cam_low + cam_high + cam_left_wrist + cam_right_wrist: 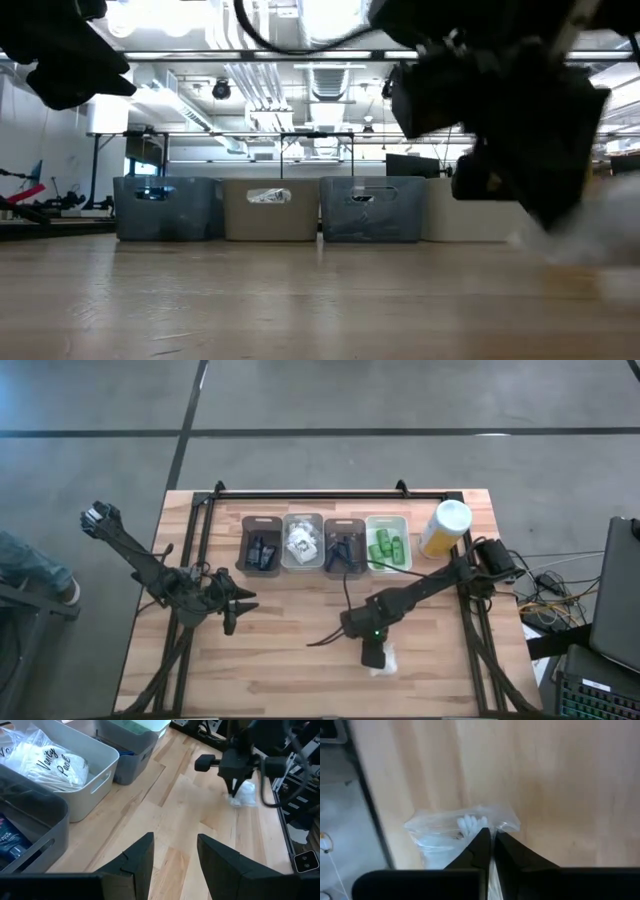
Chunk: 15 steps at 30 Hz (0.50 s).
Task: Pick & Place Travel size toiletries
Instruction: Put the white cotton pack into the gray bin
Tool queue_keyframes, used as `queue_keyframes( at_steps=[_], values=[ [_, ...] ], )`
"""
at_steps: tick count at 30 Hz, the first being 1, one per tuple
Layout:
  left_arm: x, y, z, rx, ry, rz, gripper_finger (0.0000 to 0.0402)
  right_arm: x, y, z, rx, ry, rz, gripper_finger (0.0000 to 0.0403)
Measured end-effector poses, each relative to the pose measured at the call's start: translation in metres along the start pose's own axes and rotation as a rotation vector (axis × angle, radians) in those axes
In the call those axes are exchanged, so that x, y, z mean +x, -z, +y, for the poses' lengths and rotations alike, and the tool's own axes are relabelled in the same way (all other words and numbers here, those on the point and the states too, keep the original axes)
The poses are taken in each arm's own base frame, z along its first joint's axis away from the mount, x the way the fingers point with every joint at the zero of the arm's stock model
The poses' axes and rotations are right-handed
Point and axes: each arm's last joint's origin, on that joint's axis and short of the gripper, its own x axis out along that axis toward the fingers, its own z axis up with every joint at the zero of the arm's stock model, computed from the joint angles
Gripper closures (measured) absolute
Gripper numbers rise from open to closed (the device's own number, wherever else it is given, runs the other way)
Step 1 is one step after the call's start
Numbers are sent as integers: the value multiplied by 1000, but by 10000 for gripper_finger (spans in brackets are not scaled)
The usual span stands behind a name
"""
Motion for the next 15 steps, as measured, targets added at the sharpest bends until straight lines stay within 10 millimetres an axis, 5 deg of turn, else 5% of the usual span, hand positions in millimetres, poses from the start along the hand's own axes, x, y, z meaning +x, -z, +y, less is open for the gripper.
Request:
queue_keyframes(
  at_steps=[8, 15],
  values=[
    [0, 0, 0, -1, 0, -1, 246, -30, -20, 7, 23, 9, -147, 393],
    [0, -2, -2, 15, 10, -16, 246, -83, -47, -2, 208, 186, -515, 394]
  ],
)
